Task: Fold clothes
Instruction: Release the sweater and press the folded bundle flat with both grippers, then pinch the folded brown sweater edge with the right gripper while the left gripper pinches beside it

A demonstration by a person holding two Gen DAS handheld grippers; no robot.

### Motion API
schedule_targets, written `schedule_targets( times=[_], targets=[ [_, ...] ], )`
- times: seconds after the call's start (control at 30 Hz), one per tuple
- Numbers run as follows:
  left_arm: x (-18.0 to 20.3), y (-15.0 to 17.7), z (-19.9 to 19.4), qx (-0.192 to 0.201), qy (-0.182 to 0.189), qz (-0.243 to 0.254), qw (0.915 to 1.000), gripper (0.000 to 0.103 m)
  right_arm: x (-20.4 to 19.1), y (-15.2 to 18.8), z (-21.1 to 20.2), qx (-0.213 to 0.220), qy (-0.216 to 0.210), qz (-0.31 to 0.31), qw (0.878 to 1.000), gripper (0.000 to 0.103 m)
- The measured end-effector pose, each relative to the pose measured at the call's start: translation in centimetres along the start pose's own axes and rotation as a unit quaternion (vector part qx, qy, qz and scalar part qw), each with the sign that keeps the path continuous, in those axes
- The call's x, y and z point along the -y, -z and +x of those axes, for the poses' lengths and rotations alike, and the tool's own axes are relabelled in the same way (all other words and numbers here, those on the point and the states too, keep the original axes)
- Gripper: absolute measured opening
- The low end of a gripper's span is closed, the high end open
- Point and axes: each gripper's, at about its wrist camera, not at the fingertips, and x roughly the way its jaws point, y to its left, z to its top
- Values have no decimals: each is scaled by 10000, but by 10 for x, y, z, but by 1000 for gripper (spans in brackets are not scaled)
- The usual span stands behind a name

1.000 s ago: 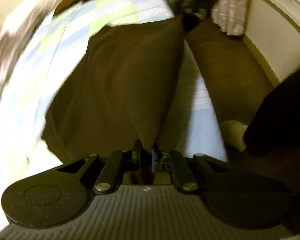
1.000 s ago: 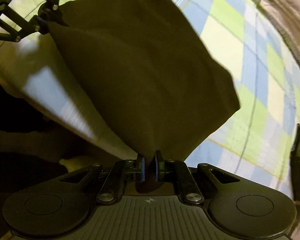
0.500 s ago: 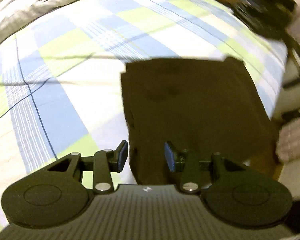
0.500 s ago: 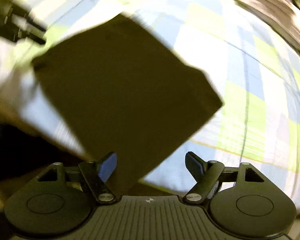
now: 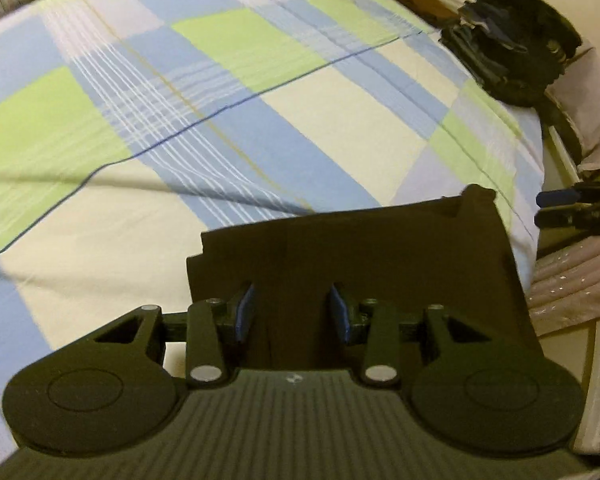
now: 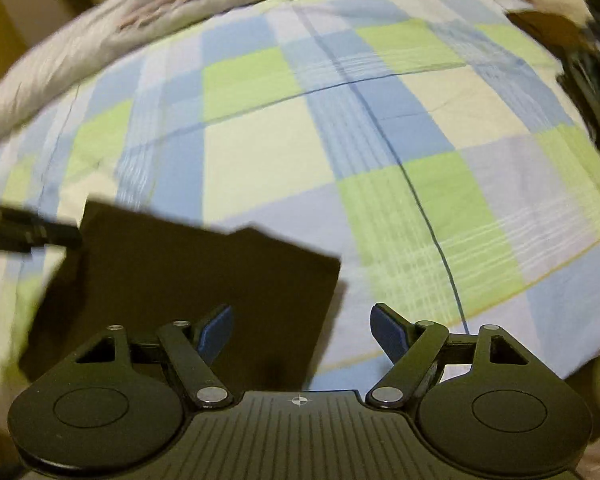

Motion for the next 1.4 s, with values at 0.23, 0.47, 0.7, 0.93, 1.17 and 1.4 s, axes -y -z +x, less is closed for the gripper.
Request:
schedule_targets(
  times=[0.23,0.47,0.7,0.93,1.17,1.4],
  targets=[
    [-9,-9,21,-28,262,-570,9980,15,42,-20,56,-335,-806,567,9946,48],
    [-3,-8,-5,350,-104,-697,9969,1,48,-31,46,-407,-1011,654,9919,4],
    [-17,-10,29,117,-161,-839,9963,2,69,-23,84,-570,-887,1001,9894,4],
    [-10,-23,-1,107,-396,-367,9985,4,43,-24,42,-298,-294,448,9981,4],
    [9,-28,32,11,-90,7,10000,3,-25,-15,33,-10,-596,-196,9980,4],
    [-4,-41,53,-32,-585,17,9983,1,-57,-20,101,-283,-992,-443,9937,4]
  ],
)
